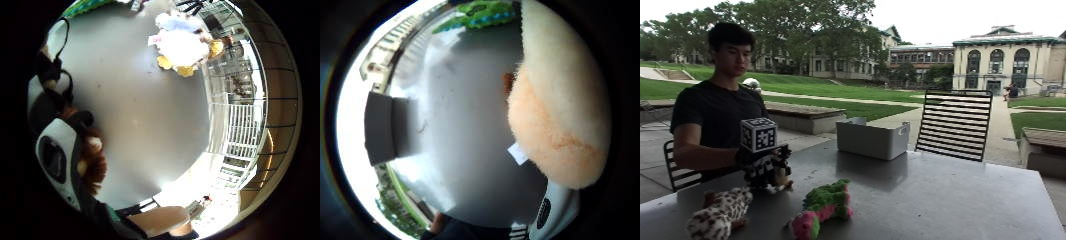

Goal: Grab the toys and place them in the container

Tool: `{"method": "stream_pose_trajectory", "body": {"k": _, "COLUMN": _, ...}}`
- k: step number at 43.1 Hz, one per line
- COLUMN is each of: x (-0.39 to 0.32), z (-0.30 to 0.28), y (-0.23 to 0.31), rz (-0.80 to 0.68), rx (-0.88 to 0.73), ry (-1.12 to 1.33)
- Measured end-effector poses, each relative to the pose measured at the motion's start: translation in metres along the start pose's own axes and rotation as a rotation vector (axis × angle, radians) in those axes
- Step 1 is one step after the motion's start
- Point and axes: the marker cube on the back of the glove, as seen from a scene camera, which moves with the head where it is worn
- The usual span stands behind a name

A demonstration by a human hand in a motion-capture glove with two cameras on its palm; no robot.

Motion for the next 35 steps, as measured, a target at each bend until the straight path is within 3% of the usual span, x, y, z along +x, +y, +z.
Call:
{"method": "stream_pose_trajectory", "body": {"k": 9, "x": -0.020, "z": -0.040, "y": -0.021, "rz": -0.017, "rx": -0.032, "ry": -0.078}}
{"method": "stream_pose_trajectory", "body": {"k": 22, "x": -0.127, "z": -0.214, "y": -0.056, "rz": -0.155, "rx": 0.208, "ry": -0.064}}
{"method": "stream_pose_trajectory", "body": {"k": 28, "x": -0.230, "z": -0.283, "y": -0.048, "rz": -0.229, "rx": 0.253, "ry": -0.092}}
{"method": "stream_pose_trajectory", "body": {"k": 35, "x": -0.354, "z": -0.313, "y": -0.021, "rz": -0.298, "rx": 0.268, "ry": -0.121}}
